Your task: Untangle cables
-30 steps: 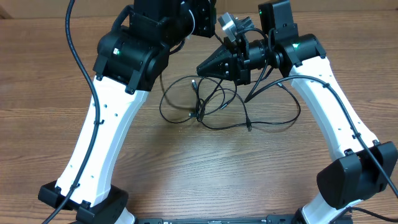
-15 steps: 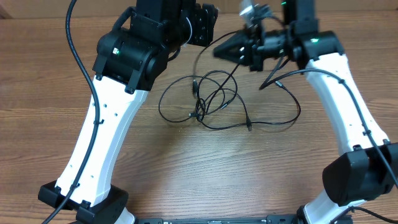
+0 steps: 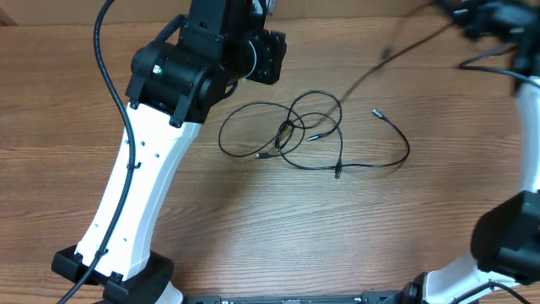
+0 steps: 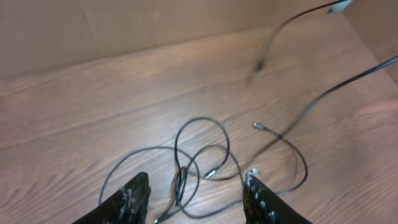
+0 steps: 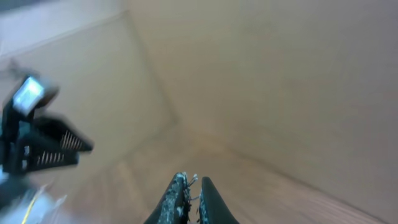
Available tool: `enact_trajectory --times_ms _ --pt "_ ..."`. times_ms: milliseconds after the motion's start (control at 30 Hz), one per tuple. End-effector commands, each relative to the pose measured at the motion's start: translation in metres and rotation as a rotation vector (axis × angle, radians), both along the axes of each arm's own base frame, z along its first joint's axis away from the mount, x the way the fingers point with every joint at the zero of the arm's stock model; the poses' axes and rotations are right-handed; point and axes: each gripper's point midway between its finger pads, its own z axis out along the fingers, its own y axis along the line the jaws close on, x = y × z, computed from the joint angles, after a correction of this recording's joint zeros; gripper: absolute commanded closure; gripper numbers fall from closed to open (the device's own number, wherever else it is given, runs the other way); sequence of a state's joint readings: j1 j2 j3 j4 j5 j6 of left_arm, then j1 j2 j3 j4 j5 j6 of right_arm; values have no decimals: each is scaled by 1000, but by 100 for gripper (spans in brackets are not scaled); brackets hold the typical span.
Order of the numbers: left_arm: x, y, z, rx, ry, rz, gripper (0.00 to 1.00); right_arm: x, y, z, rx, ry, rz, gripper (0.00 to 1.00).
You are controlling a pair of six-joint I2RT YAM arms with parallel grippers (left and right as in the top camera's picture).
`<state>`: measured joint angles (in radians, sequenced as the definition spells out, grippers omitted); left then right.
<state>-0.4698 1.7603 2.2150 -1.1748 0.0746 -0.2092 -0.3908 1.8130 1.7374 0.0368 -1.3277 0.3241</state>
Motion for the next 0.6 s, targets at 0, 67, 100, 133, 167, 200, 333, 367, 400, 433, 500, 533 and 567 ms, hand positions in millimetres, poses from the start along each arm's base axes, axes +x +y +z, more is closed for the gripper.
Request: enact_trajectory --times_ms 0,67,100,133,167,200,333,367,400,433,500,533,567 --pt "-6 5 9 13 -21 -19 53 -13 -62 16 127 127 -121 96" --pt "-8 5 7 22 -14 -24 53 -24 -100 20 137 120 -195 96" --pt "-8 6 7 23 -12 -24 53 -29 -117 21 147 124 -231 96" --pt "-8 5 7 23 -11 -24 53 -34 -134 21 151 124 -267 96" --pt "-9 5 7 19 -9 -28 53 -41 -152 20 153 122 -306 96" --pt "-10 3 7 12 -6 -38 53 -47 -166 20 156 120 -339 96" --pt "-18 -8 7 -33 19 -95 53 -72 -225 21 169 104 -500 96" --pt "-20 -10 7 -40 27 -107 53 -78 -242 21 179 102 -555 96" --pt "-22 -11 6 -45 38 -117 53 -85 -260 20 196 106 -616 96" --pt "-24 -11 4 -44 48 -121 53 -93 -278 18 218 116 -680 96" --pt "-27 -10 1 -36 69 -121 53 -113 -314 12 280 152 -802 96" --pt "-29 -9 -1 -32 77 -120 53 -122 -327 9 302 166 -848 64" --pt "-30 -8 -2 -30 83 -120 53 -131 -339 6 316 173 -891 0"
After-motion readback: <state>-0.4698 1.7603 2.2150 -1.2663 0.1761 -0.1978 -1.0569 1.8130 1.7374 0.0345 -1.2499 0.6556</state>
